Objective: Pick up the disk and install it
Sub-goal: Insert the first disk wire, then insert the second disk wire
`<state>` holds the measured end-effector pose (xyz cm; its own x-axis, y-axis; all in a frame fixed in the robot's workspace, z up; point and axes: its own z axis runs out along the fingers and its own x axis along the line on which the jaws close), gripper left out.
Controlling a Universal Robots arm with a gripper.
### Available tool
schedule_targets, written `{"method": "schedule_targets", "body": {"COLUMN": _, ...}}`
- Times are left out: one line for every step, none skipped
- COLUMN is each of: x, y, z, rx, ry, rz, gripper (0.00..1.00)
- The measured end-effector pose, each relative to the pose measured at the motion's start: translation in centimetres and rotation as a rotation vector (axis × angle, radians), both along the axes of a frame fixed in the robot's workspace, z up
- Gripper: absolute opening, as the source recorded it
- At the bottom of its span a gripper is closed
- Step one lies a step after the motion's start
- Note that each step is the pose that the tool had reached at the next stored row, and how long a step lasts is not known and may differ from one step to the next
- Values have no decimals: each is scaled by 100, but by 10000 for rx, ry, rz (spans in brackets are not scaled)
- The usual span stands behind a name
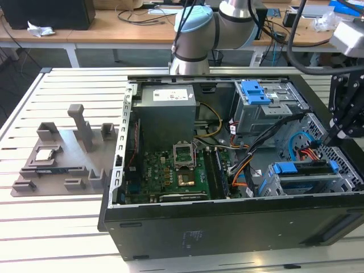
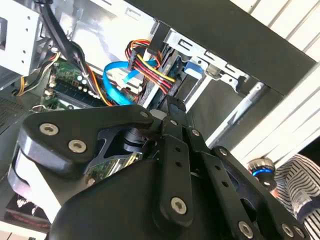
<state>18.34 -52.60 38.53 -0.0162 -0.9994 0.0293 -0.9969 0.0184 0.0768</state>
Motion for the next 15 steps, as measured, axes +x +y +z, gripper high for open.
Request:
{"method": "schedule_targets", "body": {"x": 0, "y": 0, "z": 14, "rx": 1, "ry": 0, "rz": 0, "gripper": 11}}
{"method": "schedule_targets", "body": {"x": 0, "y": -1, "z": 18, "rx": 4, "ry": 1, "rz": 0, "gripper": 11}}
{"method": "schedule_targets", "body": {"x": 0, "y": 0, "z": 19, "rx": 3, "ry": 0, "rz": 0, "gripper": 11}}
{"method": "schedule_targets", "body": {"x": 0, "y": 0, "z": 20, "rx": 2, "ry": 0, "rz": 0, "gripper": 11}}
{"method": "schedule_targets", "body": {"x": 0, "y": 0, "z": 21, "rx": 1, "ry": 0, "rz": 0, "gripper": 11}}
{"method": "schedule_targets", "body": {"x": 0, "y": 0, "z": 21, "rx": 1, "ry": 0, "rz": 1, "gripper": 11}}
{"method": "schedule_targets", "body": {"x": 0, "y": 0, "z": 21, "rx": 2, "ry": 0, "rz": 0, "gripper": 11}}
{"method": "schedule_targets", "body": {"x": 0, "y": 0, "z": 23, "rx": 0, "ry": 0, "rz": 0, "gripper": 11}}
{"method": "schedule_targets", "body": {"x": 0, "y": 0, "z": 23, "rx": 1, "ry": 0, "rz": 0, "gripper": 11}}
{"method": "schedule_targets", "body": {"x": 0, "y": 0, "z": 24, "rx": 1, "ry": 0, "rz": 0, "gripper": 11}}
{"method": "schedule_targets", "body": {"x": 0, "y": 0, "z": 23, "rx": 1, "ry": 1, "rz": 1, "gripper": 17}}
{"method": "schedule_targets", "body": {"x": 0, "y": 0, "z": 24, "rx": 1, "ry": 1, "rz": 0, "gripper": 24}}
{"method": "schedule_targets", "body": {"x": 0, "y": 0, "z": 25, "rx": 1, "ry": 0, "rz": 0, "gripper": 24}}
{"method": "schedule_targets", "body": {"x": -1, "y": 0, "z": 25, "rx": 1, "ry": 0, "rz": 1, "gripper": 30}}
{"method": "schedule_targets", "body": {"x": -26, "y": 0, "z": 27, "rx": -4, "ry": 0, "rz": 2, "gripper": 30}}
